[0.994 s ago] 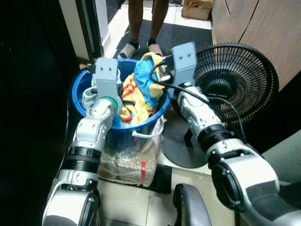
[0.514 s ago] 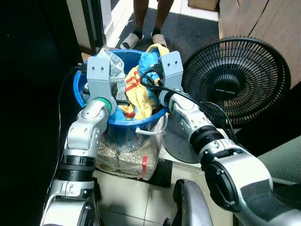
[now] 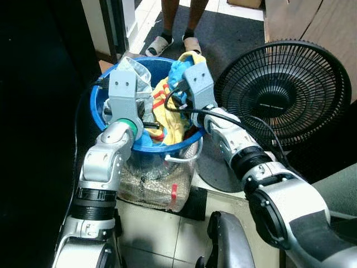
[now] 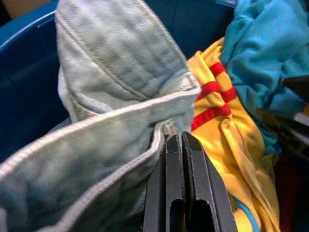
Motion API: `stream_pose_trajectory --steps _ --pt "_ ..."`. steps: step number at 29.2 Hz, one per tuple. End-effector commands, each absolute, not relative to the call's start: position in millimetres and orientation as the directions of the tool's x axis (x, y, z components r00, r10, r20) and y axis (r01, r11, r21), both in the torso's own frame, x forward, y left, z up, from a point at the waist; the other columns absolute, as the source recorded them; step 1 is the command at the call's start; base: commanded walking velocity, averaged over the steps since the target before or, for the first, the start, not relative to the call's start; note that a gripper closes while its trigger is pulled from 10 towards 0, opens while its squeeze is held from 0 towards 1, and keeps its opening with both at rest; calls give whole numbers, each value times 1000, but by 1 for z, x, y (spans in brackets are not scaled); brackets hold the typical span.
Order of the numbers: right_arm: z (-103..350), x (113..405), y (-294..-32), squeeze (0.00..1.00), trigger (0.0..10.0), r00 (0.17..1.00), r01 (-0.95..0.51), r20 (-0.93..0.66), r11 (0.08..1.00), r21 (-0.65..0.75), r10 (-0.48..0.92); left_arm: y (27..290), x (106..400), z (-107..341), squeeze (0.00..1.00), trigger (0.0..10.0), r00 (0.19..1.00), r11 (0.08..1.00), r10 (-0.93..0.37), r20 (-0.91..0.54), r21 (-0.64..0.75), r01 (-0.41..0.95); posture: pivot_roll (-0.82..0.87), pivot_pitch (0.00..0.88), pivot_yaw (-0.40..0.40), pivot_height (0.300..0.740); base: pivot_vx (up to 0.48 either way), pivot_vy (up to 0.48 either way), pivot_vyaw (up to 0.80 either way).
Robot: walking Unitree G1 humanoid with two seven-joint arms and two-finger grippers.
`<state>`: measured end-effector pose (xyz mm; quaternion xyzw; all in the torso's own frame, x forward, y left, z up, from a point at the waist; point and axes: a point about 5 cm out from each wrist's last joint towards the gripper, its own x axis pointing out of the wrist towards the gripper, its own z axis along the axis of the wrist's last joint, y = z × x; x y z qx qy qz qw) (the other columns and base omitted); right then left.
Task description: Clothes washing
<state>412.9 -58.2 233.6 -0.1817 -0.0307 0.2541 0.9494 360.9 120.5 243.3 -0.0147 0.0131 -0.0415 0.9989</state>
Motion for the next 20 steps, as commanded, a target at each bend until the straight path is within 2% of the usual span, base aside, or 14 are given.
stream_pose_trajectory --steps 1,3,7,12,18,19,20 --pt "182 406 -75 0 10000 865 -501 -234 801 -328 445 124 359 226 0 10000 993 997 -70 -97 -29 68 215 324 -51 485 0 0 0" --pt "166 403 -86 0 10000 860 -502 -294 795 -341 417 123 358 224 0 10000 992 997 -74 -103 -28 71 210 321 -47 485 0 0 0" --pt "163 402 -89 0 10000 859 -502 -307 793 -346 410 123 358 224 0 10000 992 997 -75 -105 -27 72 210 321 -47 485 0 0 0" --pt "146 398 -107 0 10000 864 -478 -358 800 -361 355 119 359 224 0 10000 990 996 -86 -111 -23 84 202 315 -37 485 0 0 0" --pt "143 397 -107 0 10000 851 -500 -361 800 -332 382 118 359 224 0 10000 990 996 -91 -112 -21 90 202 309 -32 485 0 0 0" --pt "145 396 -104 337 10000 843 -515 -338 806 -290 417 118 360 224 0 10000 989 996 -92 -111 -20 91 204 307 -32 485 0 0 0" --pt "145 396 -104 337 10000 843 -515 -338 806 -290 417 118 360 224 0 10000 989 996 -92 -111 -20 91 204 307 -32 485 0 0 0"
